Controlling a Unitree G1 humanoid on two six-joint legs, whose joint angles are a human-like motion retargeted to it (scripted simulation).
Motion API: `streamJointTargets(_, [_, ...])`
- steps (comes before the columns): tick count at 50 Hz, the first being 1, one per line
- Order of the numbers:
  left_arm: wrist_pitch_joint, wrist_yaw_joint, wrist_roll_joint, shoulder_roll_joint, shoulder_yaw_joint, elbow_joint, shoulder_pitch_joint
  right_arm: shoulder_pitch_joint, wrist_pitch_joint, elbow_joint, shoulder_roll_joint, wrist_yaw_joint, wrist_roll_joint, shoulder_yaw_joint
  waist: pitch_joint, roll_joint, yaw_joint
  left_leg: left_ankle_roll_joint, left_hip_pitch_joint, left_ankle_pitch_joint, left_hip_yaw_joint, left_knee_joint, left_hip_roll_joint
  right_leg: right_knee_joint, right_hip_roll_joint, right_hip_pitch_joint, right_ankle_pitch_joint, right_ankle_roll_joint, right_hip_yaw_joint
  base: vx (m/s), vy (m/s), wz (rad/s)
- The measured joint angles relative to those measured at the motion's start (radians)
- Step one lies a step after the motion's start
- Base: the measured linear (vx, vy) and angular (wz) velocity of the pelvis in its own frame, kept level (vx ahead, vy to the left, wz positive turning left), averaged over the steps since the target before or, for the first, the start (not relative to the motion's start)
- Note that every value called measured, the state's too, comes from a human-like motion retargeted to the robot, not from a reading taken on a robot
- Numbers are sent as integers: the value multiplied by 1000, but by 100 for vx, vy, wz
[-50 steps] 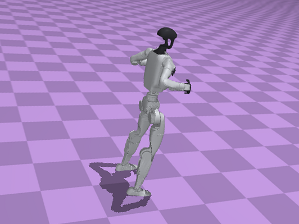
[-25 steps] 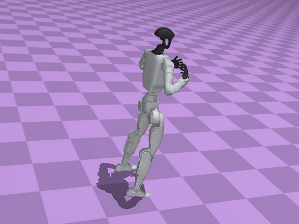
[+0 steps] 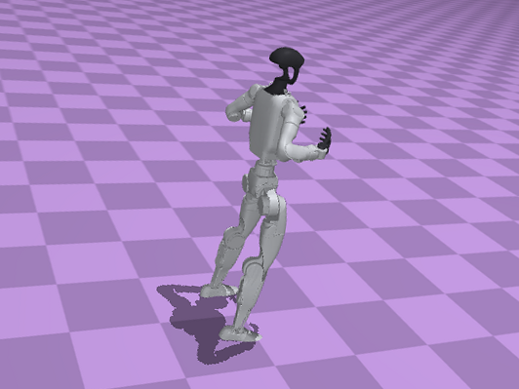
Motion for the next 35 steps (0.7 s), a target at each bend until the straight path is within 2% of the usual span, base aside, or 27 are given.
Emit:
streamJointTargets(3, [20, -2, 139, 37, -35, 26, -39, -35, 6, 41, -24, 10, -81, 38, 5, -7, -4, 5, 2, 1, -7, -1, -8, 1, -9, 5, -3, 0, -6, 0, 0, 0])
streamJointTargets(5, [35, -18, 164, 58, -45, 24, -45, -46, 17, 42, -26, 24, -60, 47, 8, -11, -8, 8, 2, 2, -11, -1, -13, 1, -14, 9, -4, 0, -10, 0, 0, 0])
streamJointTargets(8, [44, -84, 5, 50, -35, -10, -31, -49, 32, 6, -9, 59, 87, 39, 5, -13, -11, 8, -1, 1, -16, -1, -15, 0, -16, 9, -2, 0, -14, 0, 0, 0])
streamJointTargets(11, [44, -124, -52, 48, -5, -44, -31, -54, 35, -20, -25, 85, 73, 10, -1, -11, -8, 5, -6, 1, -19, 0, -13, -1, -14, 6, -1, 0, -16, 0, 0, 0])
streamJointTargets(13, [35, -94, 51, 71, 22, -51, -41, -60, 29, -18, -57, 79, -51, -10, -3, -10, -4, 5, -8, 1, -19, 0, -13, 0, -14, 4, -1, 0, -17, 0, 0, 0])
streamJointTargets(16, [22, -11, 326, 121, 69, -47, -53, -64, 20, -5, -101, 63, -262, -31, 1, -9, 1, 7, -6, 1, -19, 0, -14, 3, -15, 4, -3, 0, -18, 0, 0, 0])
streamJointTargets(19, [4, 64, 443, 129, 117, -48, -46, -62, 7, -11, -96, 28, -307, -57, 7, -9, 1, 8, -4, 2, -20, -1, -16, 5, -17, 6, -4, 0, -19, 0, 0, 0])
streamJointTargets(22, [-15, 71, 289, 90, 156, -75, -27, -55, 8, -42, -53, 3, -148, -91, 4, -10, -2, 7, -5, 2, -21, -2, -17, 3, -18, 6, -2, 0, -20, 0, 0, 0])
streamJointTargets(26, [5, -40, 48, 57, 164, -154, -22, -59, 41, -96, -18, 57, 96, -112, -7, -8, -7, 6, -10, 0, -22, 0, -18, 0, -18, 4, 0, 0, -20, 0, 0, 0])
streamJointTargets(30, [23, -107, -26, 70, 116, -213, -49, -79, 54, -141, -42, 99, 146, -86, -14, -5, -13, 6, -10, -2, -21, 1, -17, -1, -17, 3, 1, 0, -18, 0, 0, 0])
streamJointTargets(35, [4, -70, -82, 60, 81, -235, -97, -115, 44, -178, -38, 71, 226, -24, -17, -1, -23, 7, -7, -3, -18, 0, -16, -3, -17, 4, 2, 0, -15, 0, 0, 0])
